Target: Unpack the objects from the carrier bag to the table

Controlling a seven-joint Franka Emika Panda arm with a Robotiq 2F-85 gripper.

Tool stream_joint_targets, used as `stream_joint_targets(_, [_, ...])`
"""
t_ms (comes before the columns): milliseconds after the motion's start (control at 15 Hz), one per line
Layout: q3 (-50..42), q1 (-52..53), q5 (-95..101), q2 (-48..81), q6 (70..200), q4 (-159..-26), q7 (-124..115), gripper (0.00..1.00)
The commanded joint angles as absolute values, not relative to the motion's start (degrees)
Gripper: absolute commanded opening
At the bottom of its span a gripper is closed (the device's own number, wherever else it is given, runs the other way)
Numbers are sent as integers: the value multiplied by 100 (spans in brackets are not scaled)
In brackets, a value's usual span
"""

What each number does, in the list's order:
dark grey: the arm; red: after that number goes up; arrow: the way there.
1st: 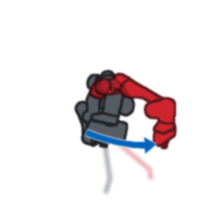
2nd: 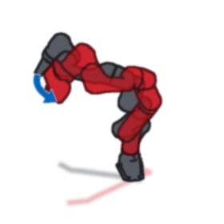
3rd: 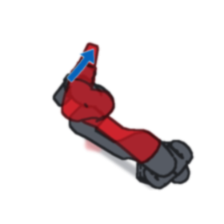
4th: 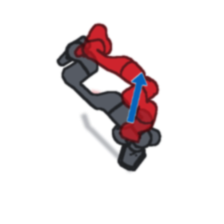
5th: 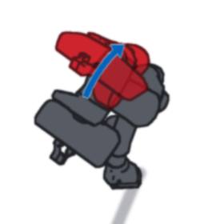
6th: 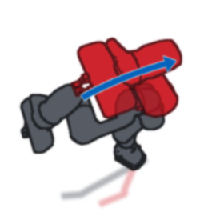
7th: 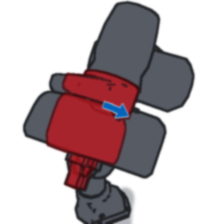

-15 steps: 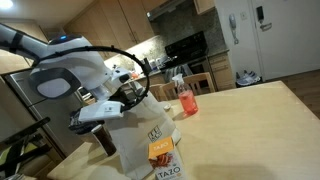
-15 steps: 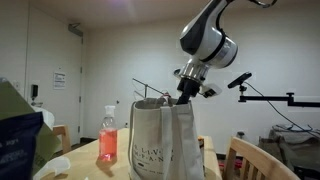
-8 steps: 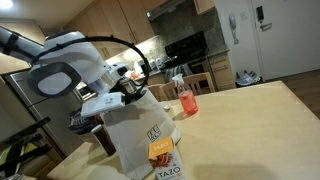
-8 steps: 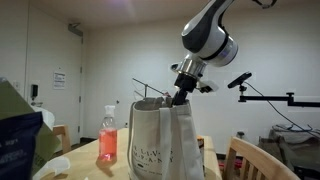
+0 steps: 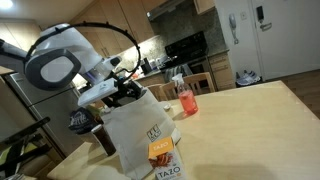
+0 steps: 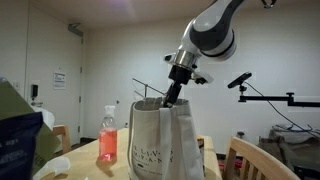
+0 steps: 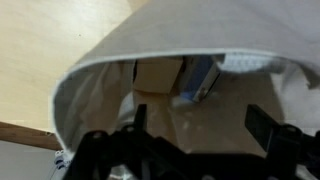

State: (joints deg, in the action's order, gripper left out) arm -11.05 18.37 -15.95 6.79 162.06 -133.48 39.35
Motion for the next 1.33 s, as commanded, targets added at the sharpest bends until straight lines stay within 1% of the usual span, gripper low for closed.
stream_joint_targets(0, [-367, 1082, -856, 400, 16063, -13300, 3213, 100])
stream_joint_targets(133, [-87, 806, -823, 448, 16023, -13223, 3098, 100])
stream_joint_targets(200, [-339, 1064, -1039, 513, 16030, -13192, 3242, 100])
stream_joint_targets(733, [-111, 837, -2696, 1027, 16087, -13082, 4310, 100])
stream_joint_targets(800, [-224, 986, -2386, 864, 16154, -13255, 4023, 100])
stream_joint_targets(1267, [-196, 945, -2492, 951, 16014, -13231, 4196, 100])
